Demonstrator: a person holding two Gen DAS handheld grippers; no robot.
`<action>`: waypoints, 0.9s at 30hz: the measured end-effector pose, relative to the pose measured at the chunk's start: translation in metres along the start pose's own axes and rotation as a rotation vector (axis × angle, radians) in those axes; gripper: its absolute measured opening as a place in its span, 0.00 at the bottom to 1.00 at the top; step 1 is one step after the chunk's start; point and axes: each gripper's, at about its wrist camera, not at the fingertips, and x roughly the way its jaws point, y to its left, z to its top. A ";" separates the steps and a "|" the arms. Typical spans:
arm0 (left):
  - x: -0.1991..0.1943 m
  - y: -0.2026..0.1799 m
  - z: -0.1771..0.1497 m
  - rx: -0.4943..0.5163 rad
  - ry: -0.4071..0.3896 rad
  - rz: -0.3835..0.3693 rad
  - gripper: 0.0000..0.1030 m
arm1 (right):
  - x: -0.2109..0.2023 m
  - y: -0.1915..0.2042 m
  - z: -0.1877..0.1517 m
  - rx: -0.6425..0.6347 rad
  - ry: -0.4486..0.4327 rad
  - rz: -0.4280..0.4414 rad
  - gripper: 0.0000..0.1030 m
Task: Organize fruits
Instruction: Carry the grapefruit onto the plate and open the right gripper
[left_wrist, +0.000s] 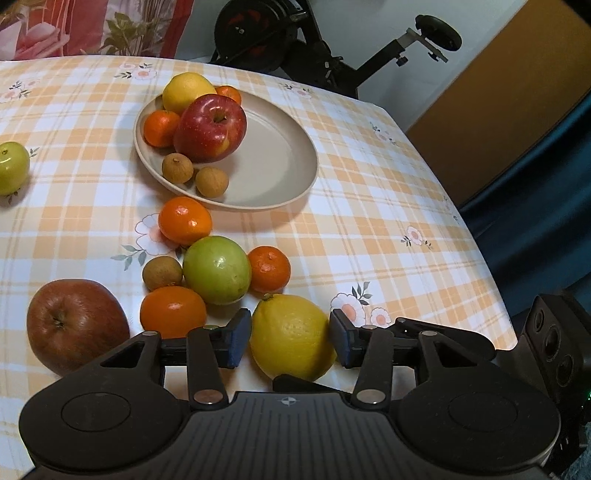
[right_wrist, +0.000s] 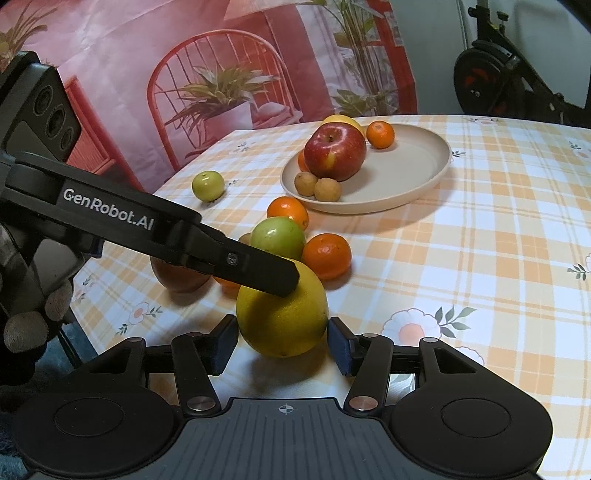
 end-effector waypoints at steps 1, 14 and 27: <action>0.000 0.000 0.000 0.000 -0.003 0.001 0.48 | 0.000 0.000 0.000 0.000 0.000 -0.001 0.48; -0.021 -0.014 0.026 0.015 -0.120 -0.025 0.48 | -0.021 0.002 0.031 -0.019 -0.094 -0.034 0.47; 0.003 -0.013 0.086 -0.030 -0.189 -0.015 0.47 | 0.000 -0.028 0.100 -0.106 -0.105 -0.090 0.47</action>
